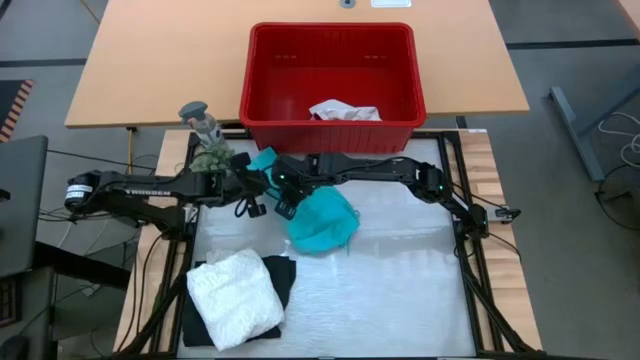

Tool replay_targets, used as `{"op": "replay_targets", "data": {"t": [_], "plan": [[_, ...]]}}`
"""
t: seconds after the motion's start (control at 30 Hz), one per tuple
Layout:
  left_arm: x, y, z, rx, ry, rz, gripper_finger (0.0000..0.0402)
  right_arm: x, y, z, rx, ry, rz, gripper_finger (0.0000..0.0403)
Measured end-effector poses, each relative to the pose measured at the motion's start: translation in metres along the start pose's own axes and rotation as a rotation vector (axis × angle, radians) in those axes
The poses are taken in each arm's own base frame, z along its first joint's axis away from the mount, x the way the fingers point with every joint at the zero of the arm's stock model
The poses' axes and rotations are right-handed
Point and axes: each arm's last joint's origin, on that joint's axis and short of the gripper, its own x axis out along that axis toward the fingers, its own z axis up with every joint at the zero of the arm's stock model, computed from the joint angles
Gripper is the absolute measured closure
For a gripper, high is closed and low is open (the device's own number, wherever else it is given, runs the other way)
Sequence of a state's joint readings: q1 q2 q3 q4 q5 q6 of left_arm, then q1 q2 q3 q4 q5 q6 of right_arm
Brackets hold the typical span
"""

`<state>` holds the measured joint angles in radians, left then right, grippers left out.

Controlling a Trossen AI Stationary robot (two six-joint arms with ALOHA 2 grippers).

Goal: Fold Laundry from Bin
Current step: Fold the blue shorts

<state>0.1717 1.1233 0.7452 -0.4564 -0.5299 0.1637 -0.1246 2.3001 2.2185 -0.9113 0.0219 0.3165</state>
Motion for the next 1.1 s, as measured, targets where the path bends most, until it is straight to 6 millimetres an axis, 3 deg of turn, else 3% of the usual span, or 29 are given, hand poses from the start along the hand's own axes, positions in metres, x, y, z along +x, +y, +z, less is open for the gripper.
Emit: {"op": "replay_targets", "data": {"t": [0.2, 0.33, 0.5, 0.7, 0.9, 1.1], "plan": [[0.005, 0.008, 0.0, -0.044, 0.011, -0.04, 0.0401, -0.001, -0.001, -0.008, 0.086, 0.078, -0.028, 0.0174], [0.007, 0.012, -0.001, -0.06, 0.019, -0.028, 0.0401, -0.02, 0.015, -0.006, 0.125, 0.015, -0.019, 0.0131], [0.009, 0.017, -0.002, -0.115, 0.019, -0.057, 0.0401, -0.035, 0.045, -0.014, 0.109, -0.062, -0.076, 0.0123], [0.007, 0.023, 0.006, -0.129, -0.009, -0.085, 0.0401, -0.027, 0.088, -0.035, 0.037, -0.155, -0.229, 0.0122], [0.001, 0.028, 0.015, -0.099, -0.045, -0.094, 0.0401, -0.029, 0.112, -0.05, 0.158, -0.247, -0.284, 0.0122], [0.001, 0.028, 0.015, -0.097, -0.047, -0.106, 0.0401, 0.009, 0.125, -0.076, 0.281, -0.196, -0.303, 0.0122]]}}
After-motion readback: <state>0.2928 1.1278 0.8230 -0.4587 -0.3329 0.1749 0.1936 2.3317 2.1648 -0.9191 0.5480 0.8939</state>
